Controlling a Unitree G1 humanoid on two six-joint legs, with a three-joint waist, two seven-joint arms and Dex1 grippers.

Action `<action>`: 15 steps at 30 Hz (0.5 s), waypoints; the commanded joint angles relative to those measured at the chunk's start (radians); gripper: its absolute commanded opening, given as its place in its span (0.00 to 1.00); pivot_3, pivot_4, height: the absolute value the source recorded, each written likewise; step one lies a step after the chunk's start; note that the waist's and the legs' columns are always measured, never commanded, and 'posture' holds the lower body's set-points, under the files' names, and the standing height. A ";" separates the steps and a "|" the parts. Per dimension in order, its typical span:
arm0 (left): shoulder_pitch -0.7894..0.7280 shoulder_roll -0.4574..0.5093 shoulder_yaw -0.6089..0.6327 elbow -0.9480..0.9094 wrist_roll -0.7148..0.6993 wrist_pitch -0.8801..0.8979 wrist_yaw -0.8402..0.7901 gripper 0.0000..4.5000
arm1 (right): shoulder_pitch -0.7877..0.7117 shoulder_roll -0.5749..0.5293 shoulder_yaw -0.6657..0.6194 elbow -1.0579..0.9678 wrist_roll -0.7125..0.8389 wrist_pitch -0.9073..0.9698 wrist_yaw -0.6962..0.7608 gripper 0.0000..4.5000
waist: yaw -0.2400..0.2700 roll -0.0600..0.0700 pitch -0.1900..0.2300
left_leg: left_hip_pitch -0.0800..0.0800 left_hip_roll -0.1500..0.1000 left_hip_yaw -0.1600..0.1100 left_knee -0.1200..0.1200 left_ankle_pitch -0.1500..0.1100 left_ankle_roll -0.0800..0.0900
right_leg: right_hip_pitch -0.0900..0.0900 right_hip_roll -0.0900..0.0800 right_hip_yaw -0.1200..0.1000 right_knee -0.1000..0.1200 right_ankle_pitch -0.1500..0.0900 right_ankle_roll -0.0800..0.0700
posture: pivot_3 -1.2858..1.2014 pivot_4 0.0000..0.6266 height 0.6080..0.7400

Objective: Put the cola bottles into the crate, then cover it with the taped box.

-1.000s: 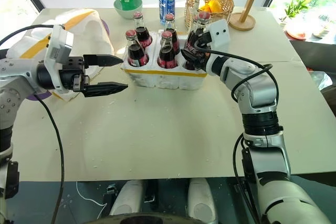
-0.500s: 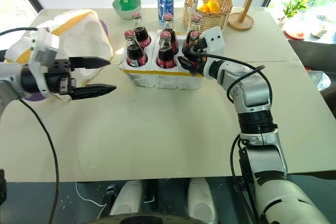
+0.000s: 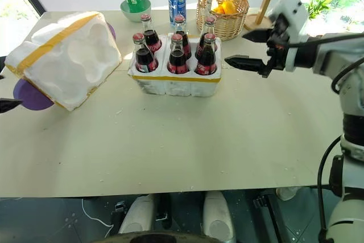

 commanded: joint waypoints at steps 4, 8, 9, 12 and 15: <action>-0.343 0.037 -0.449 0.370 0.141 -0.221 -0.046 1.00 | -0.128 0.022 -0.132 -0.092 0.354 0.128 0.134 1.00 | 0.013 0.000 0.000 | -0.002 0.001 0.000 -0.001 -0.001 0.001 | -0.001 0.000 -0.001 0.000 0.000 0.000 | 0.52 0.24 1.00; -0.648 -0.047 -0.678 0.548 0.273 -0.280 -0.078 1.00 | -0.110 0.003 -0.081 -0.145 0.278 0.105 0.047 1.00 | 0.012 -0.004 -0.002 | -0.004 0.000 0.003 0.001 0.000 0.001 | -0.001 0.000 -0.002 -0.001 0.003 0.002 | 0.52 0.24 1.00; -0.711 -0.070 -0.719 0.590 0.302 -0.294 -0.088 1.00 | -0.098 -0.007 -0.072 -0.160 0.262 0.098 0.036 1.00 | 0.014 -0.005 -0.002 | -0.004 -0.001 0.004 0.002 0.000 0.000 | -0.001 -0.001 -0.002 -0.001 0.003 0.003 | 0.52 0.24 1.00; -0.850 -0.124 -0.799 0.703 0.366 -0.324 -0.110 1.00 | -0.066 -0.028 -0.068 -0.185 0.251 0.103 0.010 1.00 | 0.010 -0.005 -0.003 | -0.004 -0.004 0.005 0.003 0.001 -0.001 | 0.000 -0.001 -0.002 0.001 0.003 0.003 | 0.52 0.24 1.00; -0.953 -0.185 -0.865 0.815 0.432 -0.362 -0.119 1.00 | -0.029 -0.040 -0.081 -0.209 0.247 0.110 -0.034 1.00 | 0.010 -0.006 -0.002 | -0.004 -0.004 0.005 0.003 0.000 0.000 | -0.001 0.000 -0.002 0.002 0.003 0.003 | 0.52 0.24 1.00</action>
